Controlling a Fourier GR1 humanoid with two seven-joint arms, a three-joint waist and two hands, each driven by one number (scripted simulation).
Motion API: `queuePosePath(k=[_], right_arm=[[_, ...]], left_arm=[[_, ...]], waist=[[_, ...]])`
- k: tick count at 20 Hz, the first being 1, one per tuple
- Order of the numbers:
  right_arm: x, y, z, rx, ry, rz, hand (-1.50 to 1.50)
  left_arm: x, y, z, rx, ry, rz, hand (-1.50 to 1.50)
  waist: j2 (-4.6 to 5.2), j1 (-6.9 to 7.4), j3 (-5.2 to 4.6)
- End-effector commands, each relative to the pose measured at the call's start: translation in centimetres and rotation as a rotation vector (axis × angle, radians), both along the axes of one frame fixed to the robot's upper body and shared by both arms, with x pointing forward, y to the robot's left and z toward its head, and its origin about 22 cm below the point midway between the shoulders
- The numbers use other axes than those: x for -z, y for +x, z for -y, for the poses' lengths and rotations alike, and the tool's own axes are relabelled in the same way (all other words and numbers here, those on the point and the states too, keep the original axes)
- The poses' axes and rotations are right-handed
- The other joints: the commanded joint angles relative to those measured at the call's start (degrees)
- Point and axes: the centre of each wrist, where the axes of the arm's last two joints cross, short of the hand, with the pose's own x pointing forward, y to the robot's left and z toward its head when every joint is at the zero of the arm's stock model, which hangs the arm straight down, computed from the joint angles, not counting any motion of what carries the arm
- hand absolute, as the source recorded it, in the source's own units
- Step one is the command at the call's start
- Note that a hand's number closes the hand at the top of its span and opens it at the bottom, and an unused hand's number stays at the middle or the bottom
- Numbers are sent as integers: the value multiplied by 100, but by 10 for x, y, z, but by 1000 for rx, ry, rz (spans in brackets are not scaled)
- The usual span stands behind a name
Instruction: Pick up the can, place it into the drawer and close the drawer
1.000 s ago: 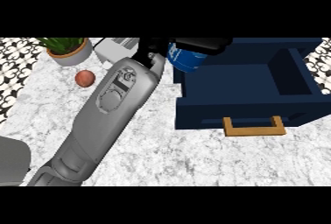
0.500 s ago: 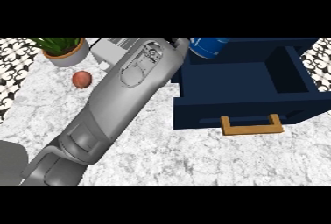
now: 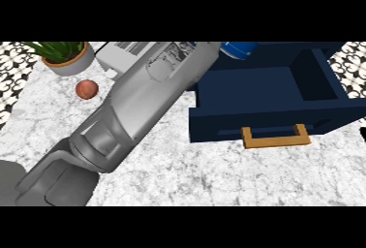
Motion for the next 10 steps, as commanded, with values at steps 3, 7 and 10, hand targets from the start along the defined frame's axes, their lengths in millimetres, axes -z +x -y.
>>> queuePosePath(k=[3, 7, 10], right_arm=[[-10, -2, 4, -2, -5, 5, -150], [-2, 17, -4, -10, -8, 2, -150], [-4, 17, -1, -15, 1, 6, -150]], left_arm=[[13, 7, 0, -29, 43, -15, 150], [24, 6, 0, -27, 57, -9, 150], [38, 12, -7, -87, 86, 26, 150]], waist=[[1, -52, 0], [37, -113, 4], [66, -167, 6]])
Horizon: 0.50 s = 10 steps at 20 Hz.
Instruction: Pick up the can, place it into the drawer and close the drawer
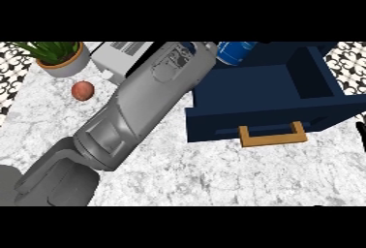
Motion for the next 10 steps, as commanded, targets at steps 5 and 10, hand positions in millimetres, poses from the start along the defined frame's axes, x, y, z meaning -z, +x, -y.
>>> queuePosePath(k=[5, 10], right_arm=[[7, 12, -6, -28, -15, 8, -150], [-5, 12, -7, -22, -22, 33, -150]], left_arm=[[44, 7, -17, -45, 65, 36, 150], [47, 7, -16, -38, 95, 40, 150]], waist=[[62, -126, 2], [56, -158, 0]])
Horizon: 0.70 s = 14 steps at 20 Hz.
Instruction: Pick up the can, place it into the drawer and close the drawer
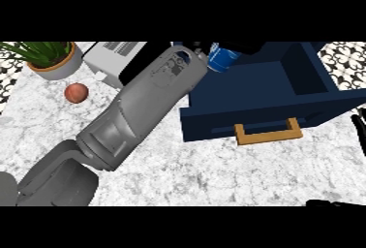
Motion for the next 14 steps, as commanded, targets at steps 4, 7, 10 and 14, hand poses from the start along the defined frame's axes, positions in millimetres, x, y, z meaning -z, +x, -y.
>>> queuePosePath(k=[4, 7, 10, 14], right_arm=[[-4, 7, -5, -21, -7, -6, -150], [-3, 3, -7, -32, -27, 11, -150], [-1, 1, 4, -19, -13, 11, -150], [0, 7, -9, -46, -1, 16, -150]], left_arm=[[16, -1, -2, -46, 46, 27, -150], [20, -2, -3, -86, 31, 21, -150], [18, 2, -6, -114, 32, 17, -150], [19, 1, -5, -125, 21, 22, -150]], waist=[[17, -78, 0], [32, -179, 2], [18, -116, 1], [41, -151, 1]])
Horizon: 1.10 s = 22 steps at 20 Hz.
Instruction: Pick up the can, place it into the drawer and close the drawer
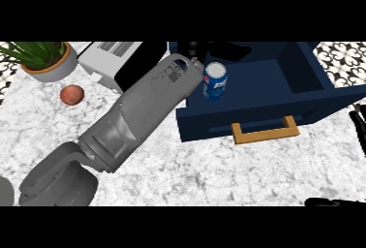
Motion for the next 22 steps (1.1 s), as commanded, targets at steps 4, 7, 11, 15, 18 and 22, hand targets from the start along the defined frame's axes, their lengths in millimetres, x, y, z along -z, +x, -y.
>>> queuePosePath(k=[4, 7, 11, 15, 18, 22], right_arm=[[-9, 9, -4, 2, -18, 13, -150], [-10, -2, 0, 51, -123, 55, -150], [-30, -5, -4, 46, -276, 113, -150], [-37, 0, -6, 32, -373, 155, -150], [-37, 6, -8, 18, -458, 169, -150], [-39, 12, -22, 45, -586, 196, -150]], left_arm=[[-5, -1, 4, -33, -25, 10, -150], [-6, -4, 7, -21, -69, 6, -150], [-7, -1, 3, -23, -116, -22, -150], [-11, -2, 6, -23, -136, -6, -150], [-7, -4, 5, -9, -177, 18, -150], [-23, -9, 16, -14, -209, 23, -150]], waist=[[17, -12, -1], [-32, 45, -3], [-20, 74, -11], [-29, 128, -7], [-39, 231, -8], [-65, 264, -8]])
